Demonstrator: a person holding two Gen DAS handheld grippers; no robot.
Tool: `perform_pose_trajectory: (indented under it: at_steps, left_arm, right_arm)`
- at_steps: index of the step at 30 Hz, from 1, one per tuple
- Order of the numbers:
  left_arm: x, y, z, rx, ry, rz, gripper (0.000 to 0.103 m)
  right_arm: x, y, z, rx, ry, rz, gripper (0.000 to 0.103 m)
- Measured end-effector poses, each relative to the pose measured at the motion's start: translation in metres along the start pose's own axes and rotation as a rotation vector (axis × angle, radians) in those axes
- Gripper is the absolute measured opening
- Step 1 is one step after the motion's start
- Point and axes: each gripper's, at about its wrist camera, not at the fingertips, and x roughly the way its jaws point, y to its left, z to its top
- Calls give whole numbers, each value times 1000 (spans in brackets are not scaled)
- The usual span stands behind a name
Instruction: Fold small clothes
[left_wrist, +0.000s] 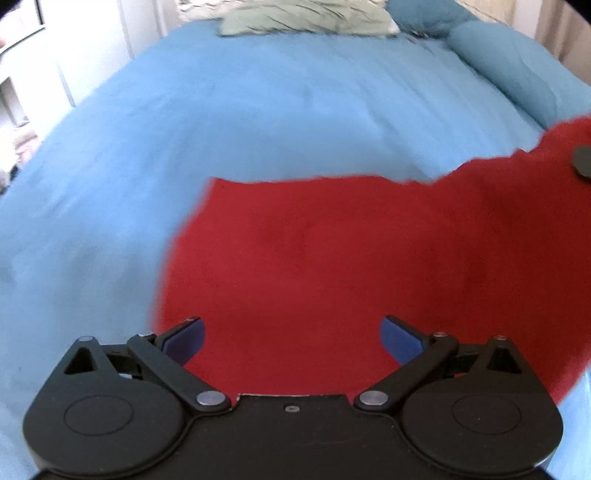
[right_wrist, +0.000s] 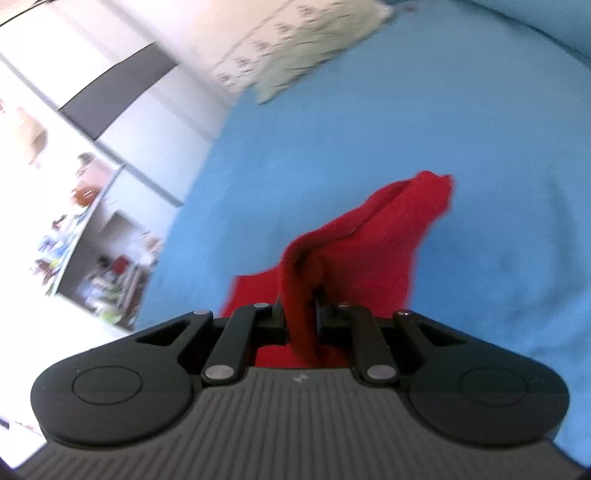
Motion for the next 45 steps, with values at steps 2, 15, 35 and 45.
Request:
perform_pose_trajectory:
  at_steps: [2, 15, 35, 45]
  left_arm:
    - [-12, 31, -3, -5, -6, 13, 103]
    - [-26, 163, -69, -89, 15, 61, 103]
    - [-47, 82, -46, -253, 82, -251, 87]
    - [-22, 84, -30, -362, 225, -299, 14]
  right_arm:
    - [18, 37, -2, -45, 21, 31, 27]
    - [208, 167, -140, -516, 282, -197, 28]
    - [51, 120, -78, -305, 28, -191, 95]
    - [39, 98, -88, -272, 51, -170, 95]
